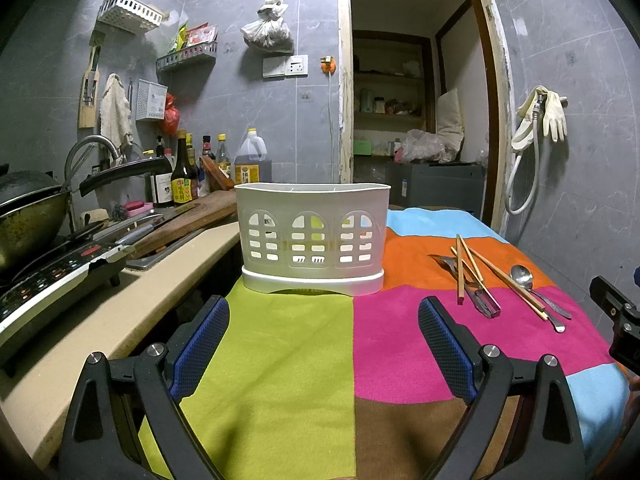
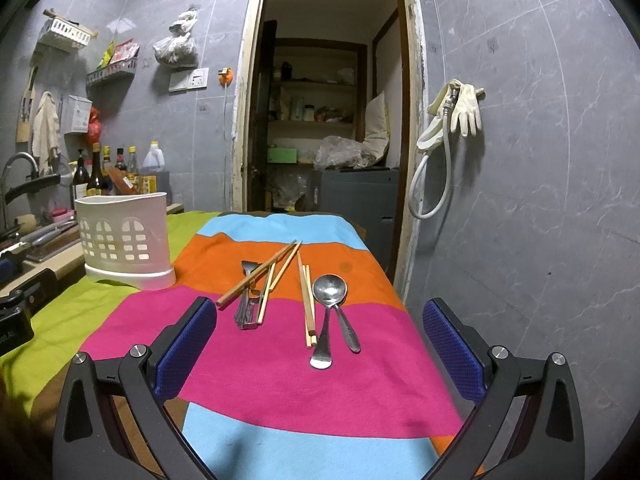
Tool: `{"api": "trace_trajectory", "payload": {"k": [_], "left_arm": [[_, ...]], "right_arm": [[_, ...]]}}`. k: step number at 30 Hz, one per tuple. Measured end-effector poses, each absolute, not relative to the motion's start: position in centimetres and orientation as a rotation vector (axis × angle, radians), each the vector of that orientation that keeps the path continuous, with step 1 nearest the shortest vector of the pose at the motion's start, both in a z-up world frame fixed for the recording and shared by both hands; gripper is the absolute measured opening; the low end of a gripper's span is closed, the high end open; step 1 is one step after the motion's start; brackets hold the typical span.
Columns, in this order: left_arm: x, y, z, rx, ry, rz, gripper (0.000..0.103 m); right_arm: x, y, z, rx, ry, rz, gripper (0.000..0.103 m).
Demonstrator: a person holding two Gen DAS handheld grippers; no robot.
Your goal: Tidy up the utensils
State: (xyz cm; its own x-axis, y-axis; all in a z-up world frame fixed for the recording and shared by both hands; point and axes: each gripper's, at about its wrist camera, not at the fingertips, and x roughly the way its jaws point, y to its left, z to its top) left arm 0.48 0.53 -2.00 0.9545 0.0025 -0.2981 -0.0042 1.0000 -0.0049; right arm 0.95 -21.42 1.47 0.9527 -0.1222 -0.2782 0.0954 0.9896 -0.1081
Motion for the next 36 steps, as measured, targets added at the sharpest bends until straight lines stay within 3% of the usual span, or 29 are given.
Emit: {"api": "trace_trajectory", "payload": {"k": [36], "left_arm": [[11.5, -6.8, 3.6, 0.150, 0.335, -0.160, 0.093]], "right_arm": [[8.2, -28.3, 5.6, -0.144, 0.273, -0.122, 0.103]]}}
